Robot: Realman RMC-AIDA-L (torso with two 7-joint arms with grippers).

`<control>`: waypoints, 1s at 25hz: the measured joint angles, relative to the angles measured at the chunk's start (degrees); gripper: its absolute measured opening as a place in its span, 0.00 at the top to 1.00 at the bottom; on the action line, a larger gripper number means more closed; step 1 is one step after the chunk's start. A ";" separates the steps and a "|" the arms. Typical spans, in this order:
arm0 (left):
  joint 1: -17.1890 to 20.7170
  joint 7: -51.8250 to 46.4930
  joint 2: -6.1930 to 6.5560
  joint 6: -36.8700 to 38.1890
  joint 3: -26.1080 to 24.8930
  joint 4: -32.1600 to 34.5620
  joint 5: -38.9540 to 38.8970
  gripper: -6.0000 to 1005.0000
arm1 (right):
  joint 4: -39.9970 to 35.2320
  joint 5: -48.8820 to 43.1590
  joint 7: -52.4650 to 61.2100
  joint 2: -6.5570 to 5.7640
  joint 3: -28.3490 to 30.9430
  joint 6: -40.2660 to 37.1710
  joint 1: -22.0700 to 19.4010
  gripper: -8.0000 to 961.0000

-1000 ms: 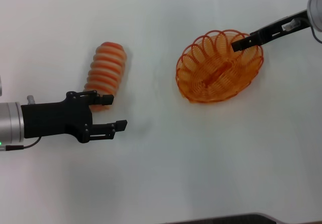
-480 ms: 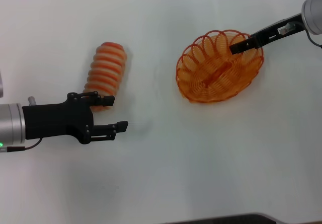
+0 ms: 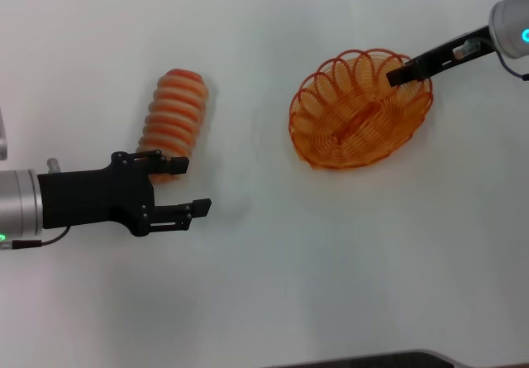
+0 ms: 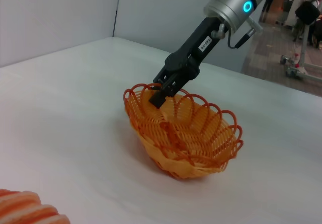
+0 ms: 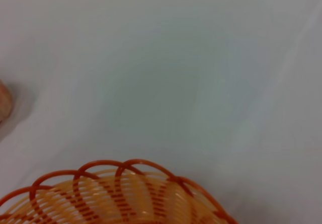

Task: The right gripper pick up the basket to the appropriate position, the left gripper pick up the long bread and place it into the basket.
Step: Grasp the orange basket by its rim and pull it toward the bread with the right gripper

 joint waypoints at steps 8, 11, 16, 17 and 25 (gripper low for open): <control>-0.12 0.08 0.00 -0.85 0.39 0.00 0.00 0.24 | -1.12 0.02 -0.46 0.53 -1.10 -0.18 0.16 0.74; -0.13 0.08 0.00 -0.87 0.50 0.00 0.00 0.24 | -2.01 0.16 -0.34 0.57 -1.11 -0.76 0.04 0.79; -0.13 0.08 0.00 -0.88 0.53 0.00 0.00 0.24 | -2.31 0.41 0.40 0.63 -0.30 -2.32 -0.04 0.82; -0.12 0.08 0.00 -0.87 0.53 0.00 0.00 0.24 | -2.33 0.53 0.75 0.60 0.10 -2.80 -0.03 0.82; -0.05 0.04 -0.04 -0.87 0.37 0.33 -0.36 0.24 | -2.72 1.33 5.10 0.77 3.47 -4.94 0.03 0.84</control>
